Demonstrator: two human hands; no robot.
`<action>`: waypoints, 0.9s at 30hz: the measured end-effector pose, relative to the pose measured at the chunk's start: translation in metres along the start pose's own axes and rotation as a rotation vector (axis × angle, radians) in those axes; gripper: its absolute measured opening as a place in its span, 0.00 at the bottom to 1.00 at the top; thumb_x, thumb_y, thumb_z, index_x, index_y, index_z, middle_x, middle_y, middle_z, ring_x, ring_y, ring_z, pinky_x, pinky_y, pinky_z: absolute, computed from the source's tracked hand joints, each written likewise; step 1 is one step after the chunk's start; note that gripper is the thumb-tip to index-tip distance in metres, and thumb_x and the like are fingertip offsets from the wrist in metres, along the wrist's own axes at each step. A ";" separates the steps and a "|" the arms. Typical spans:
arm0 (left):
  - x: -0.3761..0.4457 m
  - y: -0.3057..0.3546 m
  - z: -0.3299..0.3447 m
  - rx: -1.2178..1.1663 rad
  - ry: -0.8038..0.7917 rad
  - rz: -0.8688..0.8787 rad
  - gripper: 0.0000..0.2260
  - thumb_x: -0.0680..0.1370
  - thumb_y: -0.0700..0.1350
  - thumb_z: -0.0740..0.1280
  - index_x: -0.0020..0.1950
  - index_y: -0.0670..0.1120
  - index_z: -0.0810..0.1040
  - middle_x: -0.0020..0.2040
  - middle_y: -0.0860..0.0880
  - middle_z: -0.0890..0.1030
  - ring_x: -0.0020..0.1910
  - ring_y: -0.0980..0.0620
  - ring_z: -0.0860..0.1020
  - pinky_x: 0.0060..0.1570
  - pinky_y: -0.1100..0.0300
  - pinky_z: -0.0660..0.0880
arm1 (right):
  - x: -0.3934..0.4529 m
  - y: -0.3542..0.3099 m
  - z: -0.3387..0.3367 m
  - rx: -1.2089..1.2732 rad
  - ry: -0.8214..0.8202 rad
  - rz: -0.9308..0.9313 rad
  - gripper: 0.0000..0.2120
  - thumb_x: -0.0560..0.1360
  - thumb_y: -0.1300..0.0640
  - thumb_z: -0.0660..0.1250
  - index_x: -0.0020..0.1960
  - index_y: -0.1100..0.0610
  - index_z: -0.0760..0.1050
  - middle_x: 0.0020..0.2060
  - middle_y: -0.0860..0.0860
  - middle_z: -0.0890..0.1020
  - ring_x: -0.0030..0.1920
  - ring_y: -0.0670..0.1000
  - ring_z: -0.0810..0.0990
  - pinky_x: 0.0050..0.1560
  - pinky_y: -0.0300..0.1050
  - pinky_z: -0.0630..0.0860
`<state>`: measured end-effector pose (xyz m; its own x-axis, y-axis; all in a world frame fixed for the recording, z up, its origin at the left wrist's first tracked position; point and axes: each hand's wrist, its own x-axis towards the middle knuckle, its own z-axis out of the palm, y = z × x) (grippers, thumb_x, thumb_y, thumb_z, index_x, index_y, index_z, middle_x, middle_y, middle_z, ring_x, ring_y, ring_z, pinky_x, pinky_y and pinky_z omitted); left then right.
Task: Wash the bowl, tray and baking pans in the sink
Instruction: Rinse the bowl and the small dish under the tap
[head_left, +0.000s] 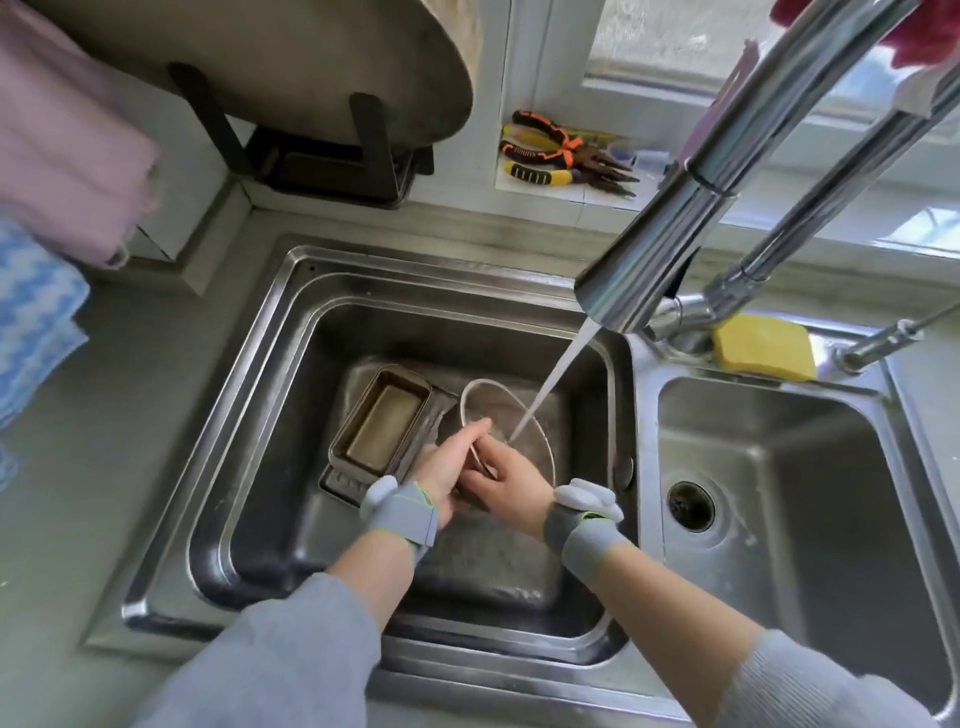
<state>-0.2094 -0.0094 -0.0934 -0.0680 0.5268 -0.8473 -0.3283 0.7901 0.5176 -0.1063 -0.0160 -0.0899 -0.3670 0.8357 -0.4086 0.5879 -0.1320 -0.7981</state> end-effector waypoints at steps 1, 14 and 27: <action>0.001 0.001 -0.002 0.006 0.033 0.016 0.18 0.69 0.51 0.73 0.51 0.40 0.79 0.40 0.43 0.81 0.36 0.46 0.80 0.35 0.57 0.78 | -0.002 -0.002 -0.004 0.054 -0.030 -0.003 0.10 0.77 0.57 0.64 0.58 0.58 0.75 0.48 0.51 0.81 0.50 0.50 0.79 0.56 0.46 0.73; -0.002 -0.001 -0.014 -0.060 -0.174 0.135 0.14 0.69 0.38 0.69 0.55 0.40 0.78 0.35 0.45 0.80 0.34 0.51 0.80 0.31 0.63 0.77 | 0.010 0.007 -0.018 0.214 0.106 0.224 0.29 0.76 0.45 0.66 0.74 0.52 0.64 0.71 0.50 0.69 0.70 0.50 0.67 0.68 0.40 0.61; 0.011 -0.017 -0.032 0.063 -0.253 0.101 0.34 0.55 0.50 0.75 0.60 0.42 0.76 0.47 0.44 0.83 0.45 0.48 0.81 0.40 0.57 0.77 | 0.013 0.030 -0.009 0.069 -0.010 0.306 0.37 0.59 0.34 0.60 0.62 0.54 0.73 0.56 0.51 0.80 0.57 0.51 0.77 0.61 0.46 0.72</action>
<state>-0.2346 -0.0273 -0.1151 0.1424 0.6593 -0.7383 -0.2722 0.7432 0.6112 -0.0867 -0.0037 -0.1151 -0.1875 0.7467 -0.6382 0.6222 -0.4124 -0.6654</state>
